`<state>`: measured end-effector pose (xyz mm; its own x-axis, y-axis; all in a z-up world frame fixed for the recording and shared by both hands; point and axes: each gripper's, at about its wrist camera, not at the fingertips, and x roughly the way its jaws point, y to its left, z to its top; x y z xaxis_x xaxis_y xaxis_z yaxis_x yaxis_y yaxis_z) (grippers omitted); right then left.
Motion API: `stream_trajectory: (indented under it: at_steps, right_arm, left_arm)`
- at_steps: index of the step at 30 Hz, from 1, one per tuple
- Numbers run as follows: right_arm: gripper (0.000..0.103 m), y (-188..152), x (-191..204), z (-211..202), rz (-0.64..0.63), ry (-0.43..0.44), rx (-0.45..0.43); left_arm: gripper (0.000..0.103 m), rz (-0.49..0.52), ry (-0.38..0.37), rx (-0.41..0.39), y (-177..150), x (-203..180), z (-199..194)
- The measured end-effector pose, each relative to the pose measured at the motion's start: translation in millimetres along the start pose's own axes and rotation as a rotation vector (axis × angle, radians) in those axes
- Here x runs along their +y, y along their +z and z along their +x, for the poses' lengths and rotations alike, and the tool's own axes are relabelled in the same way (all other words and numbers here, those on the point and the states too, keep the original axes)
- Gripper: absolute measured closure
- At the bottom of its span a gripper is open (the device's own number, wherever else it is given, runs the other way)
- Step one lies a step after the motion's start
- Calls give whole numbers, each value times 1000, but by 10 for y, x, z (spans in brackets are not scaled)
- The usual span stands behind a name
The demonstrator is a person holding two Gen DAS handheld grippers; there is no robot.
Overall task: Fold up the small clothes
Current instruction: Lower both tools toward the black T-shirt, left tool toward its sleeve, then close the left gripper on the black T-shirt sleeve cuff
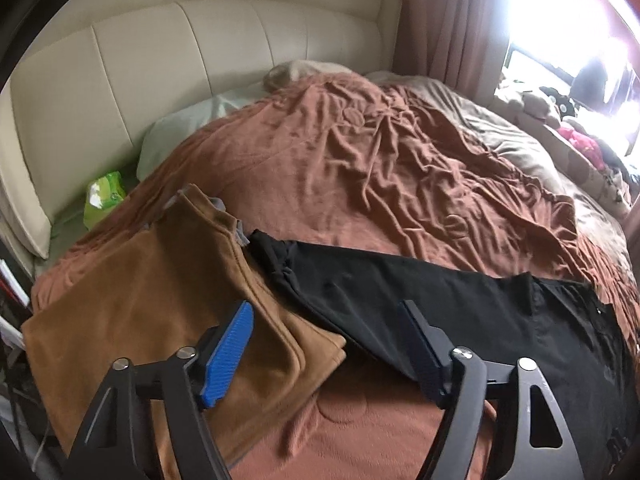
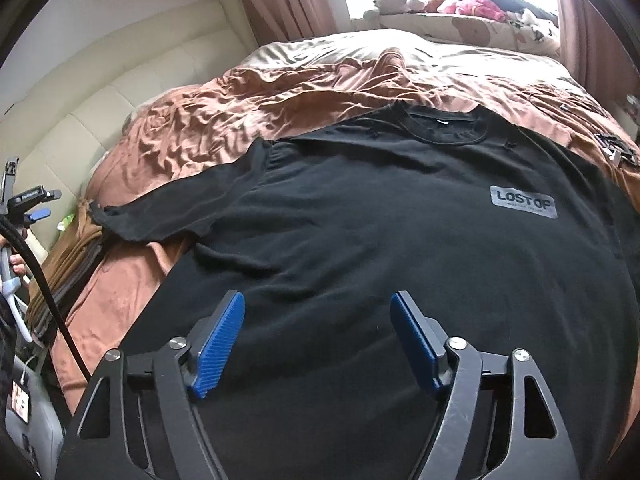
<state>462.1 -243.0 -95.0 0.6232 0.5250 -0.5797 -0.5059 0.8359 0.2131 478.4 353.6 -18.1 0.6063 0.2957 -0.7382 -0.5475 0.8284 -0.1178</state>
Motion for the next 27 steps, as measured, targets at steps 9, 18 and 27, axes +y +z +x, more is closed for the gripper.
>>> stream_trajectory:
  at_steps: [9,18,27]
  right_arm:
    - [45,154,133,401,0,19,45]
    - [56,277,242,731,12,44,69]
    - [82,321,444,1110,18,67,111]
  left_arm:
    - [33,-42,33,84,161,213,673]
    - [42,1,172,126,320,270,1213]
    - [96,10,191,130,408,313,1355]
